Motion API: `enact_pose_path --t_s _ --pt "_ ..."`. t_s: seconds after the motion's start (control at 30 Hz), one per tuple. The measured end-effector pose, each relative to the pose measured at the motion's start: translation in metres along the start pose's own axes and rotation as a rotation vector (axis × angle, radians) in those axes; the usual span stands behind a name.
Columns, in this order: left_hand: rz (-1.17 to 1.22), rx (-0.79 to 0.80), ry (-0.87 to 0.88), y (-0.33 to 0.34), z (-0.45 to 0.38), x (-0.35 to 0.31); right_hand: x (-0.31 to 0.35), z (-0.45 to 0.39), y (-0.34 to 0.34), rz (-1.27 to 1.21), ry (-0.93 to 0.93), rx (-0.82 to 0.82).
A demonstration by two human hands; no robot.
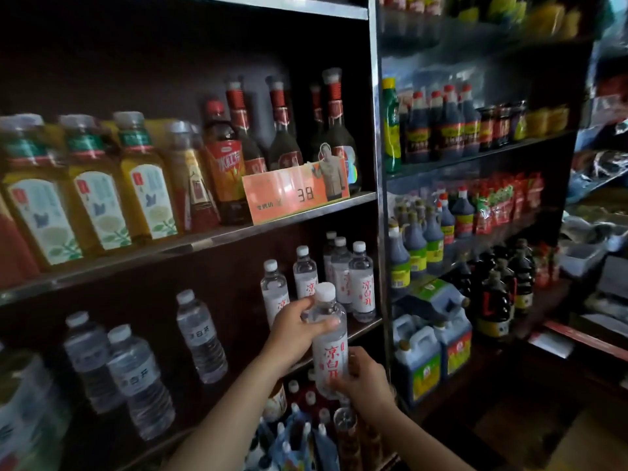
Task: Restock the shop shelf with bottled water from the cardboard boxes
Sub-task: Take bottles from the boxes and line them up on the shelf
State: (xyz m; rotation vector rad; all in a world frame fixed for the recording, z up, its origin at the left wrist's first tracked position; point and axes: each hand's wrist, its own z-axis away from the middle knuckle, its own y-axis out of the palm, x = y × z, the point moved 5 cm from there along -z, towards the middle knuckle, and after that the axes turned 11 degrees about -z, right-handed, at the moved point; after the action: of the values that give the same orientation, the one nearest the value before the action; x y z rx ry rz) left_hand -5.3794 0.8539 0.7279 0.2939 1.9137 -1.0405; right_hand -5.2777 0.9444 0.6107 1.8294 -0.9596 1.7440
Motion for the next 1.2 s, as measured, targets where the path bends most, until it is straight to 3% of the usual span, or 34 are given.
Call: enact_pose_path --t_s 0.57,0.73,0.87,1.07,1.2 --pt "-0.008 -0.180 -0.174 0.035 -0.148 0.054 -0.042 -0.157 0.009 0.088 0.006 -0.073" --pt "-0.304 -0.258 -0.130 0.030 -0.178 0.053 -0.043 -0.179 0.018 0.189 -0.016 -0.150" --pt "-0.691 -0.126 -0.140 0.016 -0.210 0.038 -0.046 -0.190 0.025 0.207 -0.031 -0.179" --pt "-0.880 0.116 0.054 0.015 -0.252 0.015 -0.052 -0.206 0.028 0.222 -0.065 -0.194" --pt "-1.021 0.233 0.067 0.013 -0.275 0.004 -0.054 -0.217 0.027 0.303 -0.095 -0.203"
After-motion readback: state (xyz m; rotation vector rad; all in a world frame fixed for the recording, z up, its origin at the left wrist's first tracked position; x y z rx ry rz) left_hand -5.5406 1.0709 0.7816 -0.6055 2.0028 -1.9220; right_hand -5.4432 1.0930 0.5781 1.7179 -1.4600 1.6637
